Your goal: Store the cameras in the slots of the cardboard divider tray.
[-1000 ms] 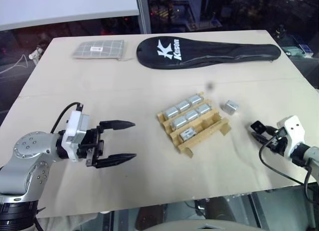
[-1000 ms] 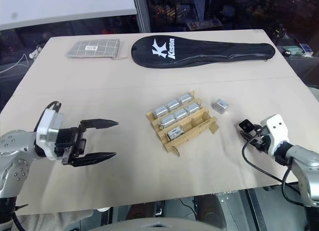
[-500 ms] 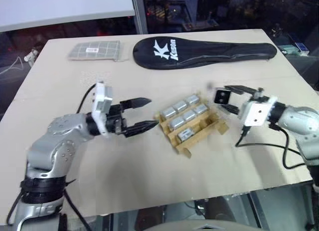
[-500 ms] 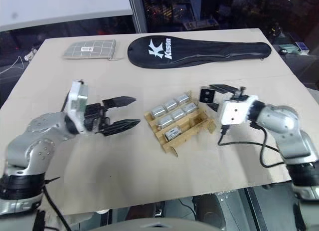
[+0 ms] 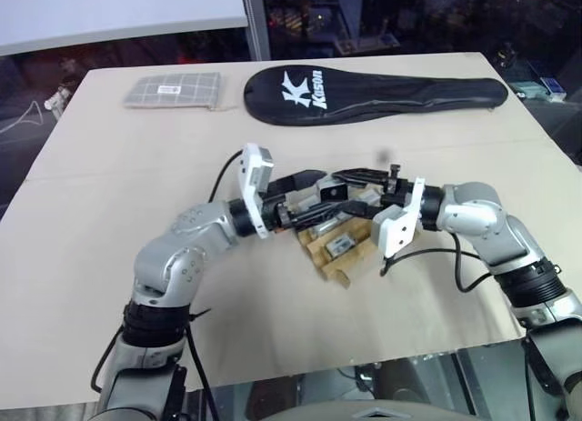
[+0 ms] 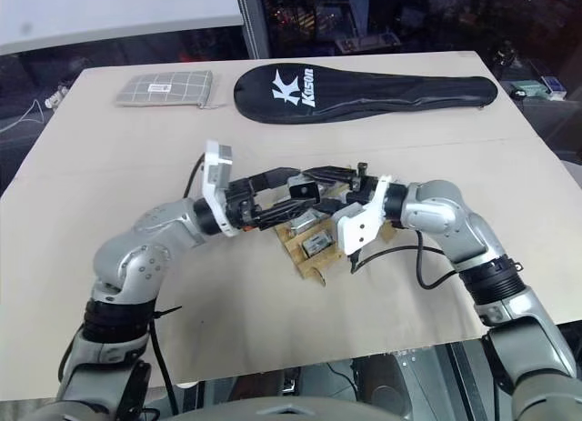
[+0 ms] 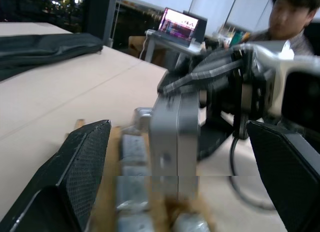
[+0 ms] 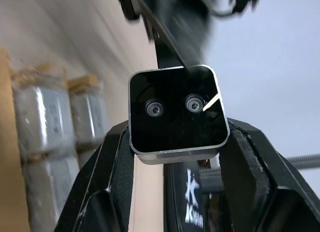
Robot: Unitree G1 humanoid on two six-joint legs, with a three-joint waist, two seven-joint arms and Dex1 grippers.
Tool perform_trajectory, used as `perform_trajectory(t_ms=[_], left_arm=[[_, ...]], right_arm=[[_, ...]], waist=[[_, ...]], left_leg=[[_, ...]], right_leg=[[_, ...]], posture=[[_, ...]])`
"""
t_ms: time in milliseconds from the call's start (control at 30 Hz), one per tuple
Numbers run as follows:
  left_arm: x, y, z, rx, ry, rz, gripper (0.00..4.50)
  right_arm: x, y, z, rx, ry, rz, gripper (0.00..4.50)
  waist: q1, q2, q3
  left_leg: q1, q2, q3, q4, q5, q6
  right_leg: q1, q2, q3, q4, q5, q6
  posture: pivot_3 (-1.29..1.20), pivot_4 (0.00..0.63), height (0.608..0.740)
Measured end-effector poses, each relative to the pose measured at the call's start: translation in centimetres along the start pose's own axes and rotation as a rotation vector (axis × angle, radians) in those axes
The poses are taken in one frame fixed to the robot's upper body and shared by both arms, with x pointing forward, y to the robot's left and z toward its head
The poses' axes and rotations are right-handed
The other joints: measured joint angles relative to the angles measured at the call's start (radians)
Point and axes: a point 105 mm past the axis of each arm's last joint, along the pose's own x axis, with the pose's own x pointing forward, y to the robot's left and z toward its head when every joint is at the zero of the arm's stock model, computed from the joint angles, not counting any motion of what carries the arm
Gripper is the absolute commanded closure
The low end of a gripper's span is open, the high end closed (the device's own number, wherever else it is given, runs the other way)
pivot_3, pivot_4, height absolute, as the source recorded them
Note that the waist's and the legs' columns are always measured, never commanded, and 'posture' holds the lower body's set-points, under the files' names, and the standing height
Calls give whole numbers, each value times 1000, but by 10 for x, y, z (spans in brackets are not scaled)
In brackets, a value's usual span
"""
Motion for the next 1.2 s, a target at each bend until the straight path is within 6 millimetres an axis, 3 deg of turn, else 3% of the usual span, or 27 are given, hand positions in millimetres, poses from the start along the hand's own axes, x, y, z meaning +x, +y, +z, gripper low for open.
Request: perform_trajectory(t_ms=[300,400,567,633,967,1133,1167,1200], left_arm=[[2,-1,-1,-39,-13,7,0],[1,-1,-1,-35,-4,6,820],[-2,0,-1,-30,9,0,3187],[-4,1,-2,-18,27,2,3700],[-5,1,-2,-16,40,-17,3690],[-2,1,-4,-13,35,-15,3690],[-1,2,-4,-7,30,-6,3690],[1,2,-5,-6,27,-4,3690]], right_arm=[[9,5,7,-16,-37,8,2624],[9,5,7,-15,-37,6,2624],[9,5,6,-10,-35,6,2624],[10,8,7,2,-45,12,2624],[10,9,8,36,-42,4,2624],[-2,17,-6,157,71,40,307],[-9,19,-10,199,107,35,29],[-14,19,-12,234,130,21,29]], waist=[[0,0,0],[0,0,0],[0,0,0],[-1,0,0],[-1,0,0],[5,0,0],[8,0,0],[8,0,0]], left_leg=[[0,0,0,0,0,0],[0,0,0,0,0,0],[0,0,0,0,0,0],[0,0,0,0,0,0],[0,0,0,0,0,0],[0,0,0,1,0,0],[0,0,0,1,0,0],[0,0,0,1,0,0]], right_leg=[[0,0,0,1,0,0],[0,0,0,0,0,0],[0,0,0,0,0,0],[0,0,0,0,0,0],[0,0,0,0,0,0],[0,0,0,0,0,0],[0,0,0,0,0,0],[0,0,0,0,0,0]], posture=[[0,150,740],[0,150,740],[0,150,740],[0,150,740],[0,150,740],[0,150,740],[0,150,740],[0,150,740]])
